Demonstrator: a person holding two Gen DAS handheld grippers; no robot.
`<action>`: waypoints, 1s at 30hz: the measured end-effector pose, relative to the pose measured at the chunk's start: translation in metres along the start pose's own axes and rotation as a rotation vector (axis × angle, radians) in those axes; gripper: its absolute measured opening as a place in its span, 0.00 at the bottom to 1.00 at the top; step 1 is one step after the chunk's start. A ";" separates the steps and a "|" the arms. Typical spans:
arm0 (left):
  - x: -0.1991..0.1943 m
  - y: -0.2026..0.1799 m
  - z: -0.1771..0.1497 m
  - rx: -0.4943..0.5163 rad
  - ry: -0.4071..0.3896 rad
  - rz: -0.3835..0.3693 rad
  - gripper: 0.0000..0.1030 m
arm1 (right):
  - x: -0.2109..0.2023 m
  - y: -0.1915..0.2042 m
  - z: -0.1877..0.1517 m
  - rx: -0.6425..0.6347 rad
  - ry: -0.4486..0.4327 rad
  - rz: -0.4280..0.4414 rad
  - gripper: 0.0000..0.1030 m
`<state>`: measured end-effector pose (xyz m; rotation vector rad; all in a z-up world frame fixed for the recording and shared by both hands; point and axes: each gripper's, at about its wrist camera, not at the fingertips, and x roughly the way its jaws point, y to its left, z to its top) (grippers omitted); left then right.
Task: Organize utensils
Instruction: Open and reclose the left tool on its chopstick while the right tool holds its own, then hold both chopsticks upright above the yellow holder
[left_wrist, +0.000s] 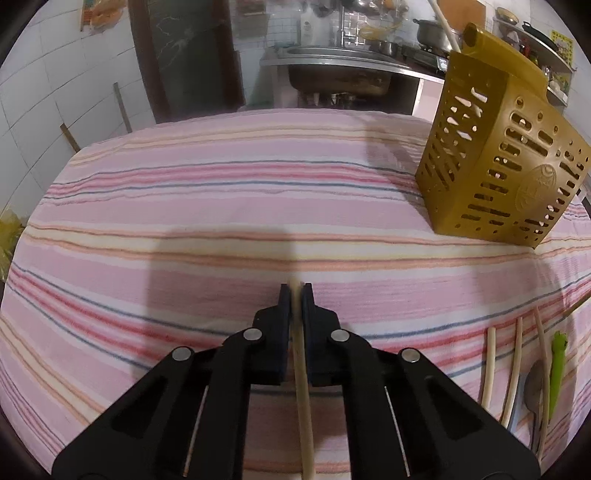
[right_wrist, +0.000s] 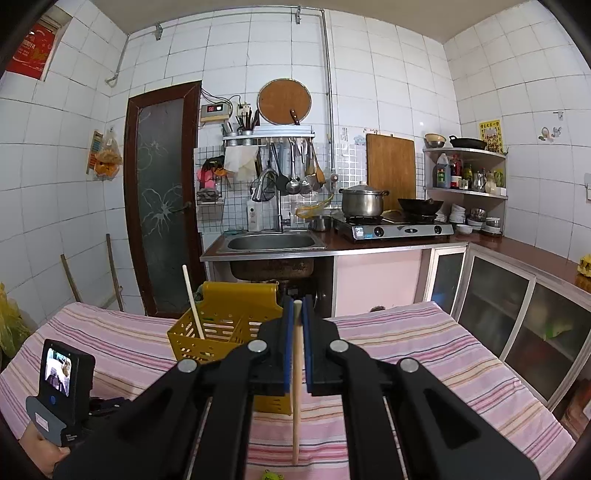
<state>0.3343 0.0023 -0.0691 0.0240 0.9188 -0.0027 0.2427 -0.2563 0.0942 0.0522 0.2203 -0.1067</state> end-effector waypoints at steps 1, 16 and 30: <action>-0.001 -0.001 0.001 -0.001 -0.006 -0.003 0.05 | 0.000 0.000 0.000 -0.002 -0.001 -0.001 0.05; -0.111 -0.013 0.015 -0.029 -0.371 -0.103 0.04 | -0.001 0.002 0.004 -0.020 -0.030 -0.008 0.05; -0.180 -0.041 0.035 -0.001 -0.558 -0.169 0.04 | -0.003 0.000 0.012 -0.021 -0.045 -0.015 0.05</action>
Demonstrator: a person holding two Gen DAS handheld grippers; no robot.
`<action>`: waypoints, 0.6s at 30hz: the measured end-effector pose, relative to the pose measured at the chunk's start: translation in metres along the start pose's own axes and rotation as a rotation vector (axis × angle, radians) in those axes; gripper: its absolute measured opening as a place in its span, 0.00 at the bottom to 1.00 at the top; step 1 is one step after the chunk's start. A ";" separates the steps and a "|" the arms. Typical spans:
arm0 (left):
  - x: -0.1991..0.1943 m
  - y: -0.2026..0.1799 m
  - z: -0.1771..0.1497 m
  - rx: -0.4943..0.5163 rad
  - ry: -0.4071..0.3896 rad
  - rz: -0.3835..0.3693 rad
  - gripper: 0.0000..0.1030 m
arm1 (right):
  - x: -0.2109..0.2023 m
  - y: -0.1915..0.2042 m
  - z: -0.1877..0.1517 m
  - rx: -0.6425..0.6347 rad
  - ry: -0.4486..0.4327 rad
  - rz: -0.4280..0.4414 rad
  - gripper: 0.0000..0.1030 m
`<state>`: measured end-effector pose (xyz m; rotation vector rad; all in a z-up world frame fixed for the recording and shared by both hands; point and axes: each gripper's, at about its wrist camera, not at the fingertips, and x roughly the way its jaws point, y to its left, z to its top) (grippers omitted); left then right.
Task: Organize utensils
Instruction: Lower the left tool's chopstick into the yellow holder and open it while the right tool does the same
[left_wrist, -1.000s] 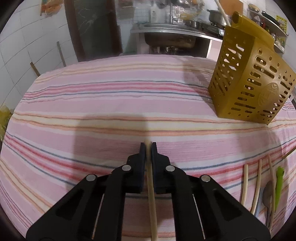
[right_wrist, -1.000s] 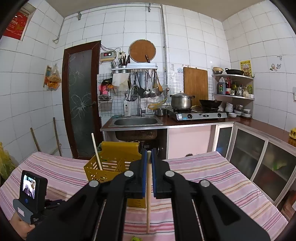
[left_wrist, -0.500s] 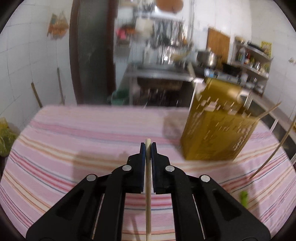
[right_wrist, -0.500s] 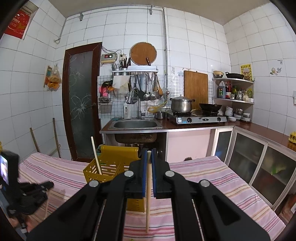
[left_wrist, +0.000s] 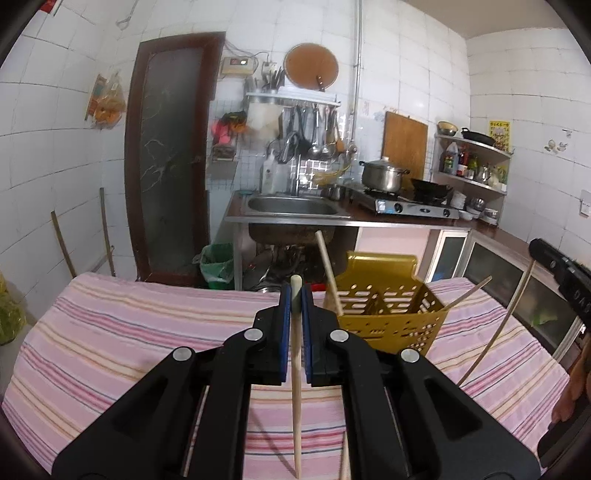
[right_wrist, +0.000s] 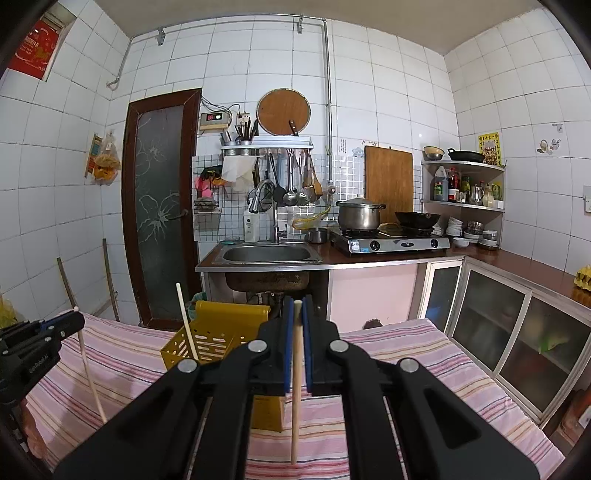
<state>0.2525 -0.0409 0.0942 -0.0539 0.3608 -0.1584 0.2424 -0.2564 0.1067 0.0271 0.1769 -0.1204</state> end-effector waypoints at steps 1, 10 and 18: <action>-0.001 -0.002 0.003 0.001 -0.008 -0.005 0.04 | -0.001 0.000 0.000 0.000 -0.002 -0.001 0.05; -0.014 -0.025 0.044 0.012 -0.075 -0.056 0.04 | -0.012 0.000 0.022 0.005 -0.036 0.017 0.05; -0.024 -0.056 0.111 0.027 -0.189 -0.084 0.04 | -0.020 0.009 0.079 0.001 -0.104 0.067 0.05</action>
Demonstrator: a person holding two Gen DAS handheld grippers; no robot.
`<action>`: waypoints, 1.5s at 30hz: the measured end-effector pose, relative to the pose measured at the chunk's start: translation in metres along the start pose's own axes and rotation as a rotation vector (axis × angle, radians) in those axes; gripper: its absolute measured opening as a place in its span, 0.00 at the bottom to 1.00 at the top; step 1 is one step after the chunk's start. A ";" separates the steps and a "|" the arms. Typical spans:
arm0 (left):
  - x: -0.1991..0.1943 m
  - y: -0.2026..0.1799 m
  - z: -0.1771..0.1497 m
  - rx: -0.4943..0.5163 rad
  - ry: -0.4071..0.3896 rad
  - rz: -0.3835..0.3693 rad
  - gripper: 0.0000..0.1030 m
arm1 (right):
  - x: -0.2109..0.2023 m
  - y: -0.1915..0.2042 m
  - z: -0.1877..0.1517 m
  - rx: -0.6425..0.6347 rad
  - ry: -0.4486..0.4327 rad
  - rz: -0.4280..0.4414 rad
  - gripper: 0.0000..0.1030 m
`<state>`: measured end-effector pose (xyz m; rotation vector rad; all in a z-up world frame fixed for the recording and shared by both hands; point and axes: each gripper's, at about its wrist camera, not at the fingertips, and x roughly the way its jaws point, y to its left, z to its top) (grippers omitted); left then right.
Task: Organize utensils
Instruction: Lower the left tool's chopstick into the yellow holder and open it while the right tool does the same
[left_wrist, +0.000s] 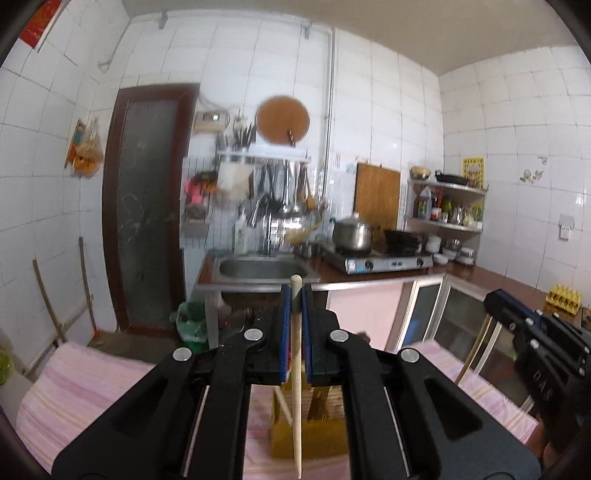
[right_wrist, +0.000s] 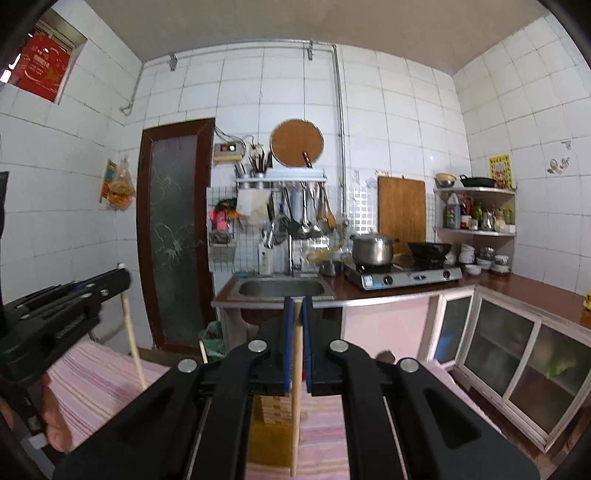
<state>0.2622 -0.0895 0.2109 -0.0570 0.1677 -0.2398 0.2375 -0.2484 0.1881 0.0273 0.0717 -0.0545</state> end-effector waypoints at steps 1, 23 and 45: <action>0.003 -0.002 0.008 -0.003 -0.012 -0.003 0.04 | 0.003 0.001 0.006 0.002 -0.006 0.005 0.05; 0.161 0.010 -0.067 -0.028 0.045 0.044 0.04 | 0.135 -0.002 -0.036 0.028 0.115 0.017 0.05; -0.020 0.076 -0.092 -0.023 0.175 0.132 0.95 | 0.018 -0.014 -0.086 0.030 0.320 -0.187 0.74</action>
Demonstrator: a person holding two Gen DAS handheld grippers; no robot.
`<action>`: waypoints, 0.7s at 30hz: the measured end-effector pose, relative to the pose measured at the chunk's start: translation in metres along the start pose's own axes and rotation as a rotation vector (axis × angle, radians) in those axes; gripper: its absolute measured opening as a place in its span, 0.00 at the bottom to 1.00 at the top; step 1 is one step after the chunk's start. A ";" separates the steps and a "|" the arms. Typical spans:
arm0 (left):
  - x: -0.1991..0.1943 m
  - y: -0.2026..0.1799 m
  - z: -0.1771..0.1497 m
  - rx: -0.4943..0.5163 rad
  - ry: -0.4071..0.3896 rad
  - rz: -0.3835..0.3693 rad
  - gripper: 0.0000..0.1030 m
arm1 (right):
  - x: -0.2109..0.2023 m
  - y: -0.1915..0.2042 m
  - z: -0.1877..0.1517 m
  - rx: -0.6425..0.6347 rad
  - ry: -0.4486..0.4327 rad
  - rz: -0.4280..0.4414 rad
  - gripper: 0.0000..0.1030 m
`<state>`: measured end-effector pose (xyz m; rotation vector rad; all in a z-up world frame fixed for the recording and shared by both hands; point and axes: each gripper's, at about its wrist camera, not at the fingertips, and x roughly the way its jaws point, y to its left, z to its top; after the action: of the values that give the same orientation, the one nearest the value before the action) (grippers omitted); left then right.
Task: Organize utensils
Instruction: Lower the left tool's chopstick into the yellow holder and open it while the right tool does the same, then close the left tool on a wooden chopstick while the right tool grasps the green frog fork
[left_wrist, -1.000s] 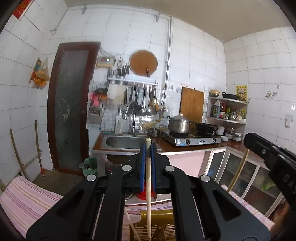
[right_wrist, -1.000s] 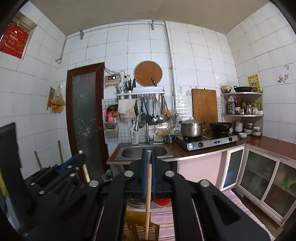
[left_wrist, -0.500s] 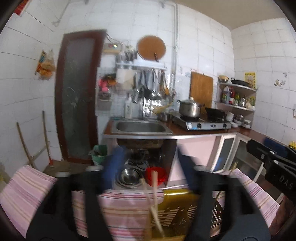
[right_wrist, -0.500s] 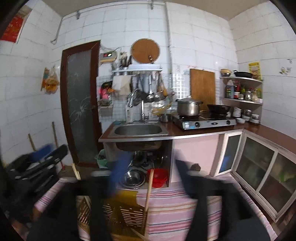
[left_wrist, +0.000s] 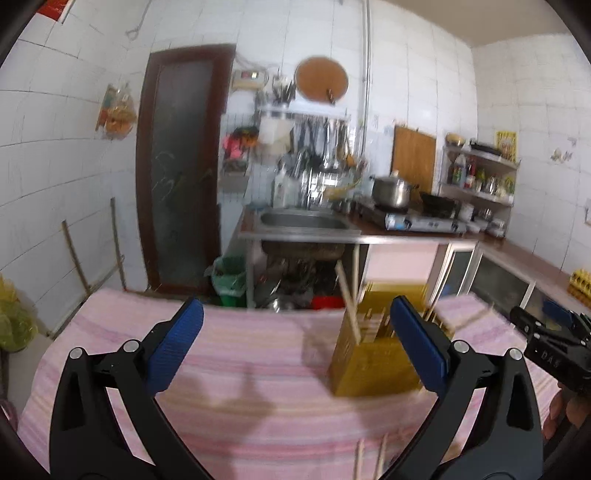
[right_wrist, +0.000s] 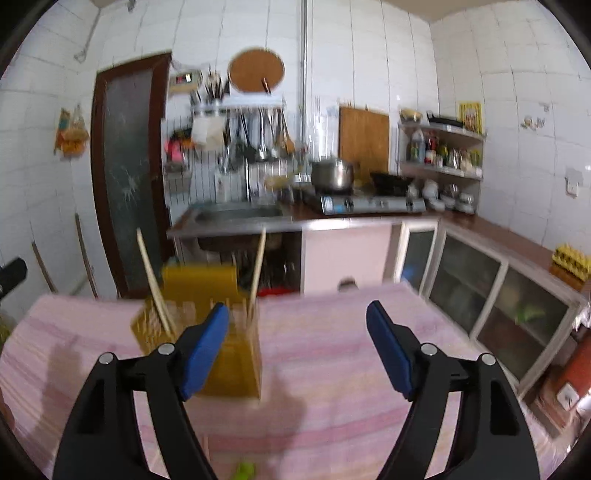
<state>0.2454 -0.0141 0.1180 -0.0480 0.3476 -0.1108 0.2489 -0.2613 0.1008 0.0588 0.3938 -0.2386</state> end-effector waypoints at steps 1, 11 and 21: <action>0.001 0.003 -0.011 0.005 0.033 0.003 0.95 | 0.002 0.001 -0.012 0.005 0.034 0.000 0.74; 0.039 0.019 -0.089 -0.001 0.255 0.005 0.95 | 0.027 0.009 -0.100 0.011 0.295 -0.035 0.73; 0.076 0.001 -0.150 0.035 0.434 0.001 0.95 | 0.059 0.028 -0.137 0.033 0.504 0.007 0.43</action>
<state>0.2650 -0.0260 -0.0483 0.0116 0.7792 -0.1262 0.2572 -0.2334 -0.0480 0.1539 0.8909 -0.2217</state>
